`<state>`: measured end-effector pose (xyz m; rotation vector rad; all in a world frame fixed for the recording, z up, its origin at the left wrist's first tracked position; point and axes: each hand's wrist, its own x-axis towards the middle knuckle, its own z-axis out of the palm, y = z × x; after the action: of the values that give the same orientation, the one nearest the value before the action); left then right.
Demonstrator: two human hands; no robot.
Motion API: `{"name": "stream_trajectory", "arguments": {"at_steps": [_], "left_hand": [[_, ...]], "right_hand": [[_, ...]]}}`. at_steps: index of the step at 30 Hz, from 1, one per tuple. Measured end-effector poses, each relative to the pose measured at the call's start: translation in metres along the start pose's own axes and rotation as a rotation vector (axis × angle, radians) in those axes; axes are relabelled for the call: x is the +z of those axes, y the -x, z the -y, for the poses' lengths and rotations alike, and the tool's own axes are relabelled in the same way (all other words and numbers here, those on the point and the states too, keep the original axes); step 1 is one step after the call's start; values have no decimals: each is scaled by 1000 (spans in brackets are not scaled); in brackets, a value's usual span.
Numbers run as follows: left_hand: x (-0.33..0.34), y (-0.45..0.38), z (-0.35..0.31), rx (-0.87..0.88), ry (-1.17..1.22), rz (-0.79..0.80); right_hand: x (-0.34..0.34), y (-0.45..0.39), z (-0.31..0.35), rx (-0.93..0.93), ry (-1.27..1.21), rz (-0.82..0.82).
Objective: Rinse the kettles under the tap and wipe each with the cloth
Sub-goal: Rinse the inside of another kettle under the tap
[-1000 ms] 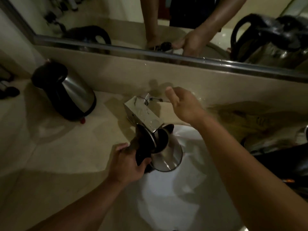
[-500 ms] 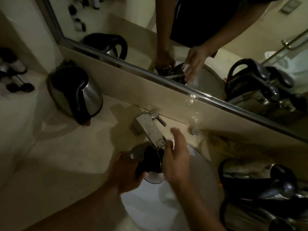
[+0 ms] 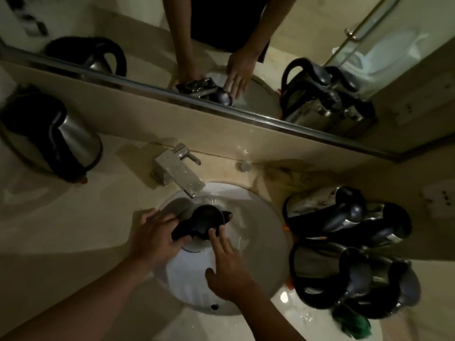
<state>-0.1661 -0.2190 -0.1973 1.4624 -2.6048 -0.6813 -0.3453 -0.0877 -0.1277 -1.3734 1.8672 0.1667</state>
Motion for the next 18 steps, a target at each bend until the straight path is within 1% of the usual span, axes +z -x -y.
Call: {"name": "stream_trajectory", "arguments": {"at_steps": [1,3,4,6,7,8,9,10,12,14,15,16,17,18], "left_hand": [[3,1,2,-20,9,17],[1,2,-2,-102,57,70],[-1,4,-7,-152,92,120],[1,7,-26,-263,203,185],[3,10,-37,-339,325,192],[4,12,-50,-440,502,189],[5,15,-64,-558,665,233],[4,19,-79,-644,764,280],[13,25,-100,-710,910,284],[15,32,-118,-728,1027,212],[18,33,-122,-731,1062,191],[16,36,-127,-746,1085,192],[14,38,-130,-755,1117,195],[10,42,-133,-763,1138,209]], "right_hand": [[-6,5,-3,19,-117,12],[-21,22,-8,77,-361,-54],[-28,32,-11,94,-436,-103],[-39,56,-21,98,-463,-205],[-42,68,-26,103,-470,-246],[-42,79,-31,112,-501,-290],[-42,90,-37,130,-562,-336],[-40,101,-43,135,-639,-392],[-34,119,-55,151,-803,-473],[-24,135,-71,221,-940,-505],[-22,144,-81,261,-975,-514],[-21,154,-98,329,-938,-511],[-22,163,-116,401,-832,-473],[-22,171,-139,488,-691,-375]]}}
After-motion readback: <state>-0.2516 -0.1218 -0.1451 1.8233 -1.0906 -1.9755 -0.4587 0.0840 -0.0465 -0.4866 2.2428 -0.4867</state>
